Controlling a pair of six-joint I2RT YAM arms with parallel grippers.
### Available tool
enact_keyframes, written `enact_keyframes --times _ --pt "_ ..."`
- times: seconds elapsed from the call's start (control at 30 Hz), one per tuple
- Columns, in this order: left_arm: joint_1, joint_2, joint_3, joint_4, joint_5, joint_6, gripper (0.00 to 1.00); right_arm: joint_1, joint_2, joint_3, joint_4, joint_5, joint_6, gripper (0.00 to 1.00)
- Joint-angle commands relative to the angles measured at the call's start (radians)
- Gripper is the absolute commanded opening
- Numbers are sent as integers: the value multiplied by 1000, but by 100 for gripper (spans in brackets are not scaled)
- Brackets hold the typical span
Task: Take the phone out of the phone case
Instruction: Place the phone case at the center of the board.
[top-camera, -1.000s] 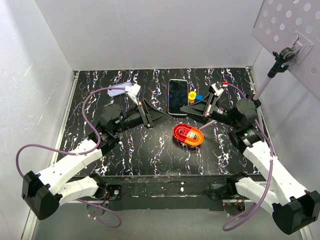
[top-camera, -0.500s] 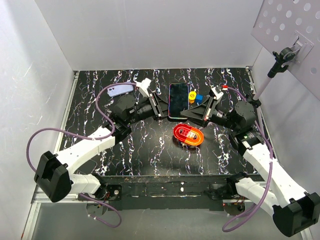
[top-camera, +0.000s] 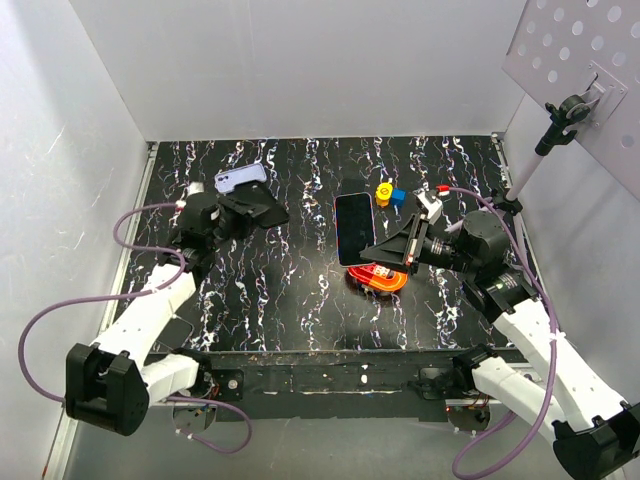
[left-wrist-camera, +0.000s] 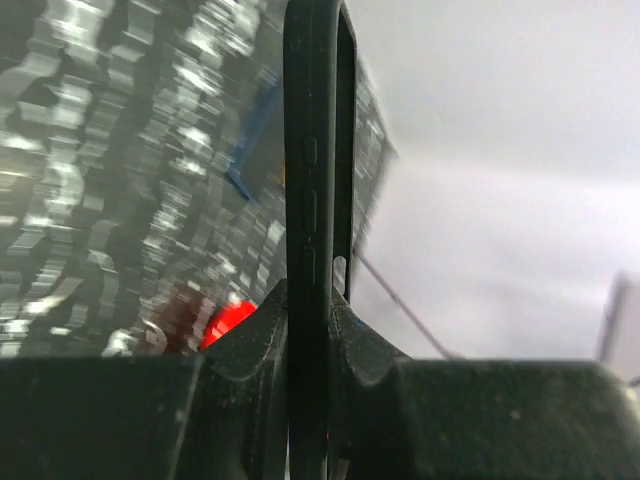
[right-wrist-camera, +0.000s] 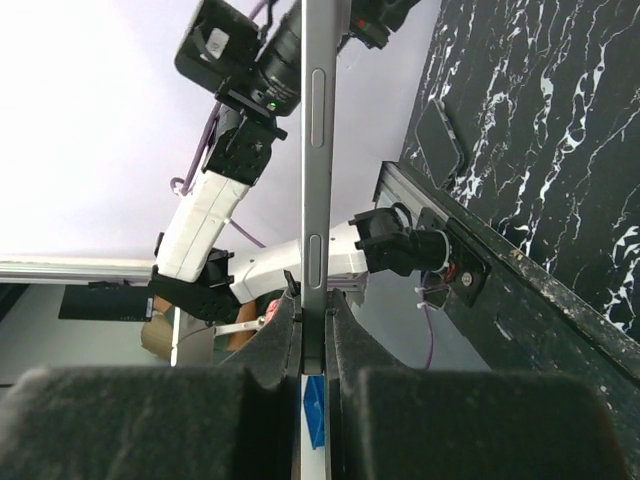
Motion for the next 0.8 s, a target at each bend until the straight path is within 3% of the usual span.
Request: enact_keyframes --times 0.0,0.17,0.37,0.53,0.77 --pt "61 -54 -63 -223 -368 -114 0 4 -27 21 3 12 -64 1" --pt "146 82 -155 -45 -371 -305 0 4 -42 33 -38 25 -91 1" --pt "150 398 -86 211 -360 -445 0 4 -62 18 -50 31 -93 1" --pt "144 548 4 190 -462 -489 0 4 -86 12 -80 63 -102 1" --pt "144 759 133 206 -466 -559 0 4 -67 4 -82 68 -91 1"
